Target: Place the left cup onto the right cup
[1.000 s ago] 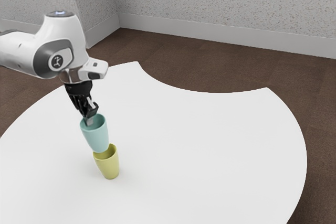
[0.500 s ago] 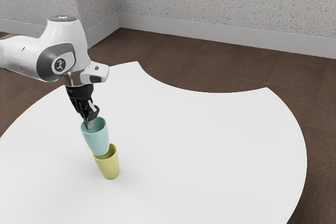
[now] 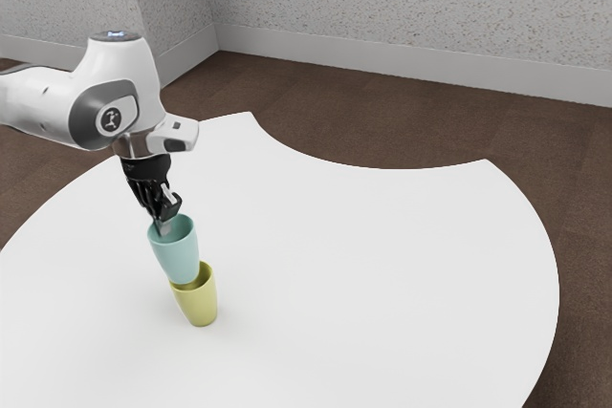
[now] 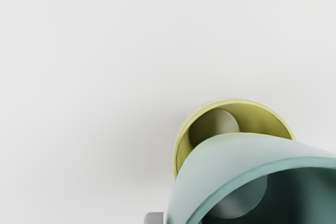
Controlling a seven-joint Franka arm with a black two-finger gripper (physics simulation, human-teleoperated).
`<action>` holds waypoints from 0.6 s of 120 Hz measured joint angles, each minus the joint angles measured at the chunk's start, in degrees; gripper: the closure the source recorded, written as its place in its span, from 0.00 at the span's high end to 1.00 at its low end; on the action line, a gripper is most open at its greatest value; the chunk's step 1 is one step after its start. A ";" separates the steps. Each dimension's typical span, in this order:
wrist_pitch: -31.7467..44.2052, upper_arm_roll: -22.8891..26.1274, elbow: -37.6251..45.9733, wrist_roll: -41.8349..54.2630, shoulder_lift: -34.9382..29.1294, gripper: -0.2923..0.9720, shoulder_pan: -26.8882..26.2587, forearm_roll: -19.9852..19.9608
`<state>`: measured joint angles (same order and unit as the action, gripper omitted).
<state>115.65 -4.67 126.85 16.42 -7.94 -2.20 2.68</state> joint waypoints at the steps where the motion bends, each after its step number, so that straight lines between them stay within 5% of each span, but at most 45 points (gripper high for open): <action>1: 0.00 0.00 -0.01 0.00 0.00 0.15 0.01 0.00; 72: 0.11 0.29 -0.17 -0.16 0.47 0.15 -0.64 -0.16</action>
<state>115.76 -4.38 126.68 16.26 -7.47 -2.85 2.52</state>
